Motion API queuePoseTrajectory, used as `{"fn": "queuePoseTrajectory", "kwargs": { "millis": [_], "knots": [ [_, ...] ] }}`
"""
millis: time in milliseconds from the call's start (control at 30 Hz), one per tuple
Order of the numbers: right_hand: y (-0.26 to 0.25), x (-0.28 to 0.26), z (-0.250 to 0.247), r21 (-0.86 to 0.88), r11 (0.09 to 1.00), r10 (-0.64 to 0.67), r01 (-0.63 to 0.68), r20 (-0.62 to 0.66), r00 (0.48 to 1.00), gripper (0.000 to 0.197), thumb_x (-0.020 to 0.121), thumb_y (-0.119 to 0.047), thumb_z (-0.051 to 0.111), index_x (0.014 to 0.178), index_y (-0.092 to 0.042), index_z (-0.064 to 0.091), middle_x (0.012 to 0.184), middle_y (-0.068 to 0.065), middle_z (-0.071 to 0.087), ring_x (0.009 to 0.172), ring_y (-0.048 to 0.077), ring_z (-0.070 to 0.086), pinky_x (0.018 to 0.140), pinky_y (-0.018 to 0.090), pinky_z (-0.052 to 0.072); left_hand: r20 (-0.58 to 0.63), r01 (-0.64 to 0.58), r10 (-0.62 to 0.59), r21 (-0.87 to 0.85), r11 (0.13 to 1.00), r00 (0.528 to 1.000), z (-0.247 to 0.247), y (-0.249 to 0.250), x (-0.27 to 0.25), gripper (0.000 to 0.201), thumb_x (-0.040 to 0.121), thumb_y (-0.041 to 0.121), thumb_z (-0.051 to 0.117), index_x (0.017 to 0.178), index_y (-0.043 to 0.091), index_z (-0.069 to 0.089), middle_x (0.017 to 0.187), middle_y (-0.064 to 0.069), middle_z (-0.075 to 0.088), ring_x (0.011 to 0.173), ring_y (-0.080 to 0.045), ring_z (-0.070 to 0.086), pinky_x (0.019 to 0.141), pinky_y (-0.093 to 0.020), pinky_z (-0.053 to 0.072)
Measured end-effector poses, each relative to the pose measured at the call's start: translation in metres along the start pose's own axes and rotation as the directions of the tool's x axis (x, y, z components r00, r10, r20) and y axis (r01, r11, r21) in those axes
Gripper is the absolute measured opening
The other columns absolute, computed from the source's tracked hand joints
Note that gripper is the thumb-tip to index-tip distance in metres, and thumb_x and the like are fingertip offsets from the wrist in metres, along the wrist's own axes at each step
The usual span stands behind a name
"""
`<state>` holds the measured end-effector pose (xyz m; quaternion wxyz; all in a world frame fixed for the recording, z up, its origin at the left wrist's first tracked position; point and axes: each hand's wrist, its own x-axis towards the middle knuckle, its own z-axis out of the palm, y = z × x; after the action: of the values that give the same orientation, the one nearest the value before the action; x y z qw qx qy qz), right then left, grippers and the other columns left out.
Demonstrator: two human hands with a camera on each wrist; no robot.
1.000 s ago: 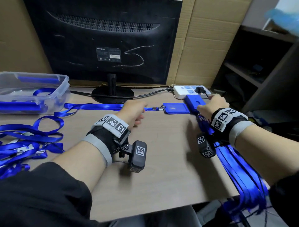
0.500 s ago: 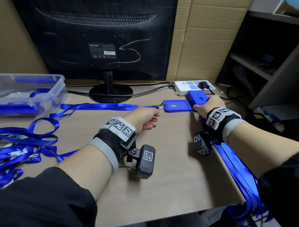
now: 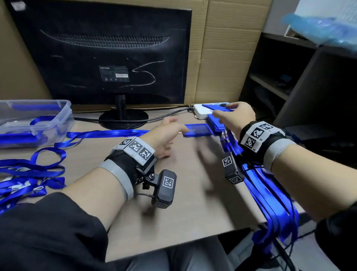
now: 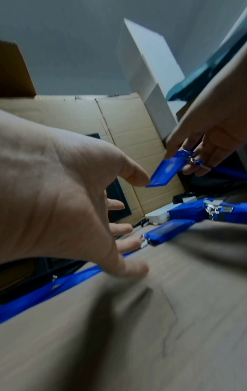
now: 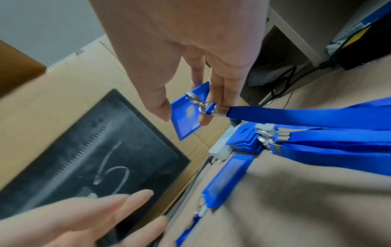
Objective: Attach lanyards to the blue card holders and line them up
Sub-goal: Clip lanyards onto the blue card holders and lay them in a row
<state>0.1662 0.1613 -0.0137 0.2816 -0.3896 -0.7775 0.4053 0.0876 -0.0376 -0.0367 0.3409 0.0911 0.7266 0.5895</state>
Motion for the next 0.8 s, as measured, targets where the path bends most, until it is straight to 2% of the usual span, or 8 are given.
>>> {"fn": "queuePoseTrajectory", "kwargs": {
  "millis": [67, 167, 233, 300, 367, 467, 567, 800],
  "knots": [
    [-0.016, -0.017, -0.008, 0.147, 0.989, 0.004, -0.022, 0.122, 0.993, 0.050, 0.066, -0.038, 0.086, 0.108, -0.016, 0.072, 0.085, 0.001, 0.073, 0.072, 0.015, 0.074, 0.069, 0.030, 0.060, 0.003, -0.111, 0.111, -0.007, 0.994, 0.994, 0.001, 0.008, -0.015, 0.073, 0.091, 0.022, 0.071, 0.151, 0.046, 0.037, 0.144, 0.003, 0.049, 0.122, -0.022, 0.056, 0.095, -0.041, 0.051],
    [-0.043, -0.052, -0.019, 0.263, 0.963, -0.048, -0.062, 0.395, 0.918, 0.038, 0.079, -0.024, 0.086, 0.104, 0.001, 0.074, 0.083, 0.011, 0.060, 0.055, 0.022, 0.059, 0.061, 0.031, 0.057, -0.025, -0.352, 0.359, 0.149, 0.924, 0.933, -0.004, 0.017, -0.040, 0.094, 0.082, 0.017, 0.078, 0.153, 0.054, 0.029, 0.147, 0.003, 0.035, 0.117, -0.016, 0.057, 0.076, -0.026, 0.055],
    [-0.057, -0.075, -0.021, 0.256, 0.966, -0.104, -0.038, 0.517, 0.850, 0.037, 0.082, -0.030, 0.085, 0.099, 0.002, 0.074, 0.084, 0.012, 0.054, 0.053, 0.020, 0.051, 0.053, 0.028, 0.049, -0.037, -0.471, 0.510, 0.331, 0.817, 0.859, -0.011, 0.021, -0.061, 0.079, 0.079, 0.026, 0.082, 0.143, 0.054, 0.044, 0.140, 0.006, 0.032, 0.118, -0.015, 0.052, 0.081, -0.021, 0.052],
    [-0.070, -0.095, -0.019, 0.233, 0.972, -0.162, 0.016, 0.626, 0.763, 0.040, 0.086, -0.041, 0.080, 0.095, -0.004, 0.070, 0.083, 0.011, 0.053, 0.055, 0.016, 0.046, 0.051, 0.027, 0.039, -0.041, -0.537, 0.608, 0.422, 0.730, 0.793, -0.023, 0.024, -0.076, 0.043, 0.080, 0.035, 0.084, 0.120, 0.042, 0.067, 0.130, 0.009, 0.051, 0.116, -0.014, 0.056, 0.088, -0.021, 0.051],
    [-0.079, -0.113, -0.014, 0.240, 0.968, -0.216, 0.066, 0.679, 0.702, 0.044, 0.090, -0.048, 0.074, 0.097, -0.006, 0.069, 0.084, 0.010, 0.054, 0.056, 0.013, 0.045, 0.052, 0.026, 0.034, -0.057, -0.564, 0.632, 0.397, 0.724, 0.773, -0.039, 0.024, -0.090, 0.015, 0.088, 0.029, 0.082, 0.099, 0.026, 0.072, 0.100, 0.007, 0.070, 0.088, -0.007, 0.064, 0.072, -0.018, 0.049],
    [-0.091, -0.133, -0.004, 0.244, 0.947, -0.318, 0.207, 0.638, 0.701, 0.037, 0.094, -0.037, 0.073, 0.104, -0.001, 0.072, 0.071, 0.002, 0.057, 0.054, 0.010, 0.044, 0.050, 0.023, 0.034, -0.122, -0.521, 0.629, 0.454, 0.723, 0.768, -0.072, 0.020, -0.111, 0.012, 0.093, 0.027, 0.078, 0.092, 0.019, 0.069, 0.079, 0.004, 0.067, 0.064, -0.005, 0.056, 0.051, -0.013, 0.043],
    [-0.104, -0.144, 0.010, 0.239, 0.910, -0.411, 0.339, 0.618, 0.670, 0.021, 0.092, -0.025, 0.077, 0.097, -0.005, 0.078, 0.067, 0.003, 0.058, 0.055, 0.012, 0.042, 0.051, 0.023, 0.036, -0.139, -0.468, 0.601, 0.500, 0.729, 0.787, -0.106, 0.012, -0.132, 0.008, 0.097, 0.026, 0.073, 0.094, 0.019, 0.070, 0.084, 0.002, 0.070, 0.068, -0.006, 0.061, 0.054, -0.014, 0.045],
    [-0.128, -0.172, 0.047, 0.173, 0.877, -0.431, 0.447, 0.694, 0.576, 0.017, 0.085, -0.036, 0.082, 0.085, -0.020, 0.082, 0.060, -0.006, 0.058, 0.061, 0.016, 0.040, 0.054, 0.026, 0.037, -0.201, -0.379, 0.538, 0.514, 0.769, 0.818, -0.164, -0.002, -0.164, 0.010, 0.097, 0.024, 0.072, 0.100, 0.015, 0.075, 0.086, 0.000, 0.072, 0.076, -0.012, 0.063, 0.069, -0.024, 0.048]
  ]
}}
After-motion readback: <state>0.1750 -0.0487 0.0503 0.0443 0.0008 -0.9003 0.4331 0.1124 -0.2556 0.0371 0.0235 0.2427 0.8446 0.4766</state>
